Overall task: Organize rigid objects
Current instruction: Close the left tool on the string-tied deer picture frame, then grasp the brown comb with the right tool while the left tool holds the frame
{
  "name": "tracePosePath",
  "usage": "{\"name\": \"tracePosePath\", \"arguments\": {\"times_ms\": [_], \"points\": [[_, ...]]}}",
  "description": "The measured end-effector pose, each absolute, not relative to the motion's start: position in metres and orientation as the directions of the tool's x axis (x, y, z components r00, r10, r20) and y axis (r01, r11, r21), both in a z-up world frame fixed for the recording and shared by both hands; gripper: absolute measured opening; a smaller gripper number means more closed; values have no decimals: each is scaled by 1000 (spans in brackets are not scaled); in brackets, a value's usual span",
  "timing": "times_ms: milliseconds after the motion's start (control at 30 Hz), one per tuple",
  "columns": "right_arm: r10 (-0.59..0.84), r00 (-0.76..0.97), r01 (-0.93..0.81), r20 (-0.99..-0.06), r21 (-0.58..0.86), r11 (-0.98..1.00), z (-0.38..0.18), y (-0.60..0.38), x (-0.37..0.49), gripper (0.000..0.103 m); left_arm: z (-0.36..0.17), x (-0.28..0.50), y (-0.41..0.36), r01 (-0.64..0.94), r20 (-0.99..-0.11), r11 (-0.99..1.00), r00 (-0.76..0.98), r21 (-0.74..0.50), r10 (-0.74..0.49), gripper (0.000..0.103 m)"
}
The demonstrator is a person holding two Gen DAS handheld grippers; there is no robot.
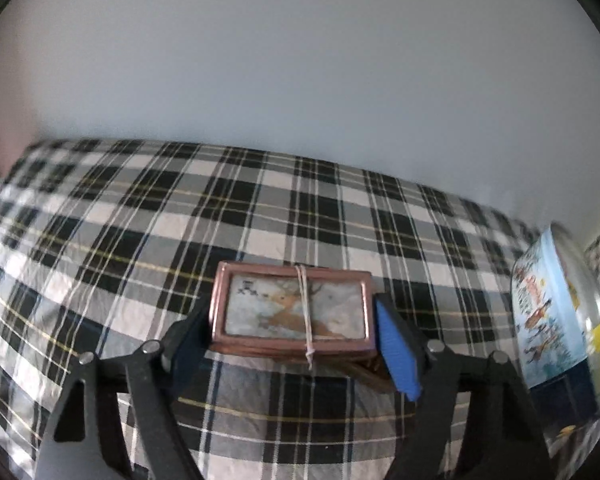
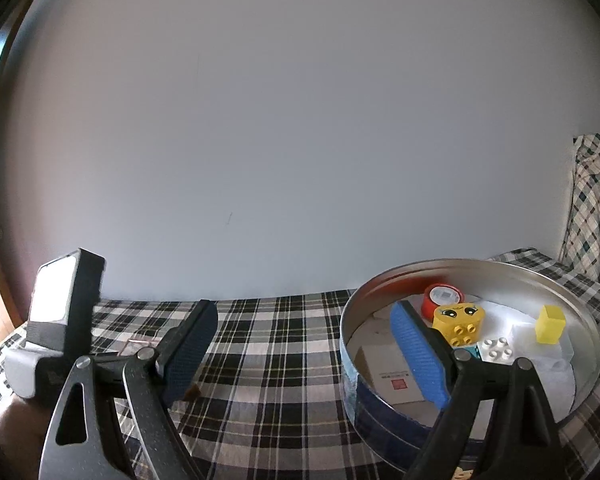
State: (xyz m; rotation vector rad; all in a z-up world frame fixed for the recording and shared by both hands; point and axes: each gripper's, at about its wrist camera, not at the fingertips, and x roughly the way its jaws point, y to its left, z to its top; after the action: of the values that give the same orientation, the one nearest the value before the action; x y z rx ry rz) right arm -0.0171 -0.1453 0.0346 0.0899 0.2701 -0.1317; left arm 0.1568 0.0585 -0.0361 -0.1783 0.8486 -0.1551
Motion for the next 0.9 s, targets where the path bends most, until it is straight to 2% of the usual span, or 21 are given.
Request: {"name": "tracePosePath", "arguments": {"times_ms": [133, 300, 467, 567, 767, 900], "points": [[-118, 953, 137, -279, 46, 990, 33, -142, -16, 90, -28, 147, 74, 33, -675, 964, 707, -265, -210, 77], [-107, 950, 117, -293, 20, 993, 31, -135, -13, 90, -9, 125, 88, -1, -616, 990, 783, -143, -88, 77], [-36, 946, 40, -321, 6, 999, 31, -112, -2, 90, -9, 118, 108, -41, -624, 995, 781, -88, -23, 77], [34, 929, -28, -369, 21, 999, 29, -101, 13, 90, -13, 111, 119, -63, -636, 995, 772, -74, 1, 77], [174, 835, -181, -522, 38, 983, 14, -68, 58, 90, -15, 89, 142, -126, -626, 992, 774, 2, 100, 77], [204, 765, -265, -611, -10, 964, 3, -36, 79, 76, -20, 90, 159, -159, -656, 987, 748, -31, 100, 77]]}}
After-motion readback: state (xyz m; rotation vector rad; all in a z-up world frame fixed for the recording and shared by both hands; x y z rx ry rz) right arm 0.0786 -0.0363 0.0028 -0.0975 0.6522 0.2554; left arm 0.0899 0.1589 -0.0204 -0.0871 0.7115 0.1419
